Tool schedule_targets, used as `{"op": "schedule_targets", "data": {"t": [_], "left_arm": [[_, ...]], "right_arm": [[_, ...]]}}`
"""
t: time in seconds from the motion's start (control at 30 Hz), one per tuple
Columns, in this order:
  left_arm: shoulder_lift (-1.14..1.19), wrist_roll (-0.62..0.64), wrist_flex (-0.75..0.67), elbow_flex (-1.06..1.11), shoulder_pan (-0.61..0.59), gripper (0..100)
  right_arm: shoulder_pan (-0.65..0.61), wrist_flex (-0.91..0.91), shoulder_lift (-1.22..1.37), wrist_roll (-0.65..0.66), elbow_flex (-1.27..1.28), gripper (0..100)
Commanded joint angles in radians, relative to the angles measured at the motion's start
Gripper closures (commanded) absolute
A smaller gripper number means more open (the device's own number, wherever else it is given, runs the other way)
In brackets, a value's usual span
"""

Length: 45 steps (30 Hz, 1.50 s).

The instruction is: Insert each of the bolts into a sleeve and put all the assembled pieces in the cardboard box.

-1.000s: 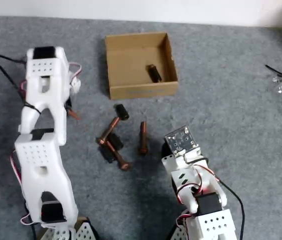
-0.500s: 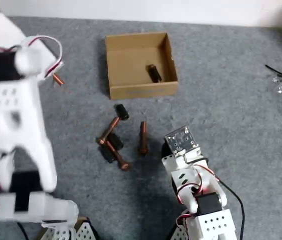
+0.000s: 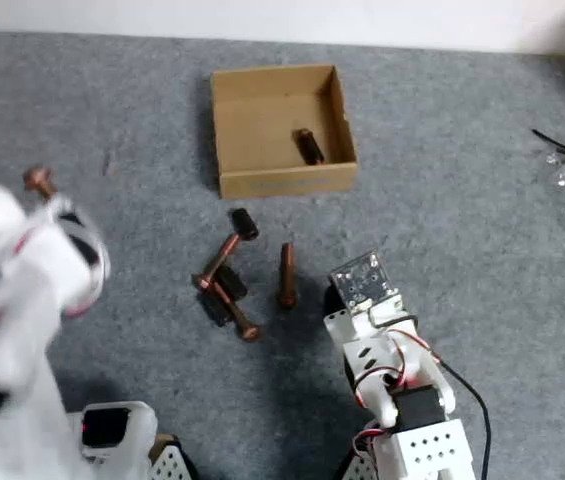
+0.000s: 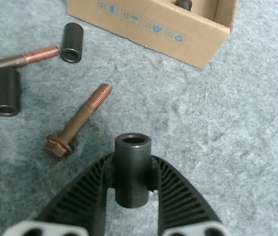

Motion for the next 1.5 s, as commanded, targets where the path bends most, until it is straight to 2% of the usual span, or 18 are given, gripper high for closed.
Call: {"op": "schedule_targets", "data": {"t": [0.0,0.2,0.43,0.6,0.73,0.8,0.97,1.07,1.2,1.3,1.47], "left_arm": [[-0.225,-0.084,-0.052,0.174,0.015,100],[-0.499,-0.161,-0.147,0.472,0.008,100],[-0.832,-0.161,-0.311,0.843,0.015,100],[-1.017,-0.161,-0.512,1.145,0.015,99],[-1.001,-0.155,-0.727,1.297,0.024,99],[-1.000,-0.153,-0.833,1.351,0.068,99],[-1.000,-0.092,-1.092,1.481,0.266,99],[-1.000,-0.075,-1.307,1.570,0.394,99],[-1.000,-0.077,-1.534,1.710,0.503,99],[-0.993,-0.077,-1.602,1.776,0.516,99],[-1.000,-0.071,-1.567,1.773,0.521,99]], "right_arm": [[0.013,-0.044,-0.012,-0.005,-0.010,99.4],[0.013,-0.044,-0.012,-0.005,-0.008,99.4],[0.013,-0.044,-0.012,-0.005,-0.008,99.4],[0.013,-0.044,-0.013,-0.005,-0.008,99.4],[0.010,-0.044,-0.013,-0.005,-0.008,99.4],[0.010,-0.044,-0.013,-0.005,-0.007,99.4],[0.005,-0.044,-0.013,-0.005,-0.004,99.4],[-0.010,-0.044,-0.013,-0.005,-0.004,99.4],[-0.015,-0.042,-0.013,-0.005,-0.008,99.4],[-0.018,-0.045,-0.013,-0.011,-0.010,99.4],[-0.151,-0.041,-0.015,-0.012,-0.012,99.4]]}}
